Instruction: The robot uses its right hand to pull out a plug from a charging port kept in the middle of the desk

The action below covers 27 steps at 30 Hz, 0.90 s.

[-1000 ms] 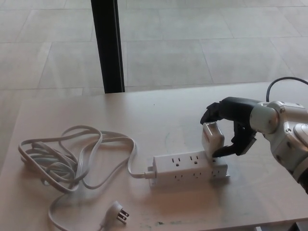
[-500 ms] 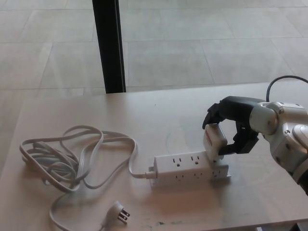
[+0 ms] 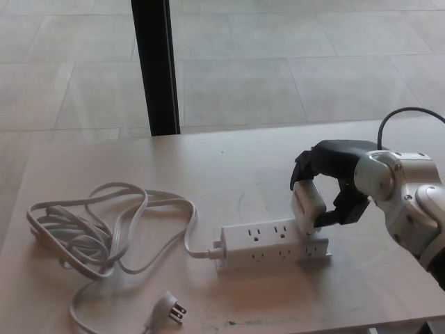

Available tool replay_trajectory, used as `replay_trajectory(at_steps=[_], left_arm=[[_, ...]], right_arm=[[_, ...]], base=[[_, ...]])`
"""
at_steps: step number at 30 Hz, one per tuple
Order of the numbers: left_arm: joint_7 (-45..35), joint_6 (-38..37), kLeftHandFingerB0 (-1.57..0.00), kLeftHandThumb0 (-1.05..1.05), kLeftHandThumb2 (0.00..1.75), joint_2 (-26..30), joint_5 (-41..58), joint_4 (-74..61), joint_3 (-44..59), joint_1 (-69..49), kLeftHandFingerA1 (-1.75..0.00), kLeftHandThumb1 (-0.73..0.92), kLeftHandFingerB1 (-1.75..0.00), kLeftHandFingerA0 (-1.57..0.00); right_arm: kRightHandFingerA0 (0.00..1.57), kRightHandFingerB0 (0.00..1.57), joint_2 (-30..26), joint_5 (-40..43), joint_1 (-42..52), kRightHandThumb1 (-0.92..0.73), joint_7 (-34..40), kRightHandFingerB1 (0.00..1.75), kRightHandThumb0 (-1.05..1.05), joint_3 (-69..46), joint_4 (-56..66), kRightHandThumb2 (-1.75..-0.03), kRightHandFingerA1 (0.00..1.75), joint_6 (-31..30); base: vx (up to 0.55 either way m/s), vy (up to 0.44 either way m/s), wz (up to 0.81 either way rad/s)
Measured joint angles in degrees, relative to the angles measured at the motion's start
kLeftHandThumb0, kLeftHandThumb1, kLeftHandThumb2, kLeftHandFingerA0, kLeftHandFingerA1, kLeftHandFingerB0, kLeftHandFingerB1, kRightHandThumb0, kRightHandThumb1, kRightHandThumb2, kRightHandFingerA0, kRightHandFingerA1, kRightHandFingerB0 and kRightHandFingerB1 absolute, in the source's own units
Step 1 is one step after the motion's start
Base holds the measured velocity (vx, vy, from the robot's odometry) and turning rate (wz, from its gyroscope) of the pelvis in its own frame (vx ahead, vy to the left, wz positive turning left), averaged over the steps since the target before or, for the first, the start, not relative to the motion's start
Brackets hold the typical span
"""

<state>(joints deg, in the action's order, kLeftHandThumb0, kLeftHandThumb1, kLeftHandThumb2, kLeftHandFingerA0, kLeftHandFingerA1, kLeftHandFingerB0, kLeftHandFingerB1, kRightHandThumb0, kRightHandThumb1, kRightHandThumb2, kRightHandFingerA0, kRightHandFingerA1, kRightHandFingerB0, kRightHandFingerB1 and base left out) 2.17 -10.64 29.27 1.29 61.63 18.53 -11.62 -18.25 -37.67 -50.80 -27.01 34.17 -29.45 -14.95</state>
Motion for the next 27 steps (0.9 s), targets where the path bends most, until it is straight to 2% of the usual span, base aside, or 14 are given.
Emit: replay_trajectory(at_steps=[1, 2, 3, 4, 7, 8, 11, 13, 16, 17, 18, 19, 26, 27], left_arm=[[0.0, -0.01, -0.51, -0.67, 0.59, 0.02, 0.0, 0.0, 0.0, -0.01, -0.83, 0.62, -0.4, -0.9], [0.0, -0.02, -0.44, -0.68, 0.89, 0.04, 0.0, 0.02, -0.01, -0.01, -0.88, 0.49, -0.53, -0.89], [0.0, -0.04, -0.44, -0.68, 0.89, 0.06, 0.0, 0.15, -0.04, 0.03, -0.88, 0.49, -0.53, -0.89], [0.0, -0.04, -0.52, -0.67, 0.6, 0.07, -0.01, 0.23, -0.07, 0.07, -0.85, 0.62, -0.4, -0.91], [0.05, -0.08, -0.53, -0.67, 0.59, 0.12, -0.06, 0.53, -0.27, 0.1, -0.78, 0.63, -0.41, -0.86], [0.07, -0.11, -0.53, -0.66, 0.6, 0.13, -0.09, 0.6, -0.35, 0.08, -0.79, 0.63, -0.41, -0.87], [0.07, -0.18, -0.55, -0.67, 0.59, 0.17, -0.07, 0.83, -0.38, 0.09, -0.86, 0.63, -0.4, -0.93], [0.07, -0.2, -0.56, -0.68, 0.6, 0.18, -0.06, 1.08, -0.36, 0.14, -0.93, 0.64, -0.41, -0.93], [0.06, -0.45, -0.59, -0.69, 0.6, 0.23, -0.04, 1.15, -0.35, 0.08, -0.86, 0.64, -0.42, -0.89], [0.06, -0.5, -0.51, -0.73, 0.97, 0.24, -0.04, 1.15, -0.34, 0.06, -0.8, 0.55, -0.56, -0.83], [0.06, -0.59, -0.51, -0.73, 0.97, 0.25, -0.04, 1.14, -0.33, 0.05, -0.8, 0.55, -0.56, -0.83], [0.06, -0.66, -0.56, -0.69, 0.6, 0.27, -0.04, 1.14, -0.34, 0.04, -0.59, 0.65, -0.41, -0.75], [0.06, -0.97, -0.56, -0.67, 0.6, 0.31, -0.09, 1.06, -0.6, -0.27, -0.62, 0.68, -0.41, -0.75], [0.06, -0.97, -0.58, -0.66, 0.61, 0.32, -0.09, 1.05, -0.61, -0.31, -0.66, 0.67, -0.45, -0.75]], right_arm=[[0.86, 0.68, 0.0, -0.53, 0.3, -0.7, 0.41, 1.0, -0.45, 0.31, 0.49, -0.69, 1.7, -0.34], [0.86, 0.65, 0.01, -1.21, 0.63, -0.73, 0.88, 1.0, -0.45, 0.65, 1.01, -0.71, 1.69, -0.77], [0.86, 0.65, 0.03, -1.99, 0.94, -0.73, 1.42, 1.0, -0.45, 1.1, 1.47, -0.71, 1.69, -1.31], [0.81, 0.61, 0.04, -2.55, 1.12, -0.74, 1.79, 1.01, -0.45, 1.37, 1.73, -0.72, 1.63, -1.66], [0.79, 0.55, 0.13, -4.28, 2.06, -0.82, 3.25, 0.96, -0.45, 2.0, 2.69, -0.77, 1.61, -2.76], [0.85, 0.6, 0.22, -5.0, 2.45, -0.89, 3.94, 1.24, -0.45, 2.3, 3.06, -0.79, 1.71, -3.19], [0.88, 0.66, 0.48, -6.75, 3.33, -0.92, 5.68, 1.28, -0.58, 2.8, 4.02, -0.67, 1.75, -4.32], [0.87, 0.63, 0.66, -7.35, 3.73, -0.87, 6.78, 1.12, -0.59, 2.61, 4.23, -0.66, 1.75, -4.73], [0.89, 0.66, 0.88, -8.04, 4.12, -0.77, 7.9, 1.14, -0.49, 2.16, 4.19, -0.73, 1.75, -5.04], [0.89, 0.61, 0.93, -8.09, 4.16, -0.72, 7.99, 0.96, -0.43, 2.03, 4.17, -0.78, 1.75, -5.07], [0.89, 0.61, 1.08, -8.12, 4.17, -0.72, 8.05, 0.96, -0.43, 1.74, 4.02, -0.78, 1.75, -5.1], [0.91, 0.66, 1.21, -8.13, 4.17, -0.7, 8.07, 0.99, -0.4, 1.55, 3.88, -0.79, 1.75, -5.13], [0.88, 0.68, 2.04, -8.86, 4.08, -0.69, 8.09, 0.87, -0.44, 0.74, 2.99, -0.74, 1.73, -5.41], [0.9, 0.72, 2.13, -8.94, 4.07, -0.71, 8.09, 1.31, -0.44, 0.64, 2.89, -0.74, 1.74, -5.43]], base=[[0.0, 0.0, 0.0], [0.0, 0.0, 0.0], [0.0, 0.0, 0.0], [0.0, 0.0, 0.0], [0.0, 0.0, 0.0], [0.0, 0.0, 0.0], [0.0, 0.0, 0.0], [0.0, 0.0, 0.0], [0.0, 0.0, 0.0], [0.0, 0.0, 0.0], [0.0, 0.0, 0.0], [0.0, 0.0, 0.0], [0.0, 0.0, 0.0], [0.0, 0.0, 0.0]])
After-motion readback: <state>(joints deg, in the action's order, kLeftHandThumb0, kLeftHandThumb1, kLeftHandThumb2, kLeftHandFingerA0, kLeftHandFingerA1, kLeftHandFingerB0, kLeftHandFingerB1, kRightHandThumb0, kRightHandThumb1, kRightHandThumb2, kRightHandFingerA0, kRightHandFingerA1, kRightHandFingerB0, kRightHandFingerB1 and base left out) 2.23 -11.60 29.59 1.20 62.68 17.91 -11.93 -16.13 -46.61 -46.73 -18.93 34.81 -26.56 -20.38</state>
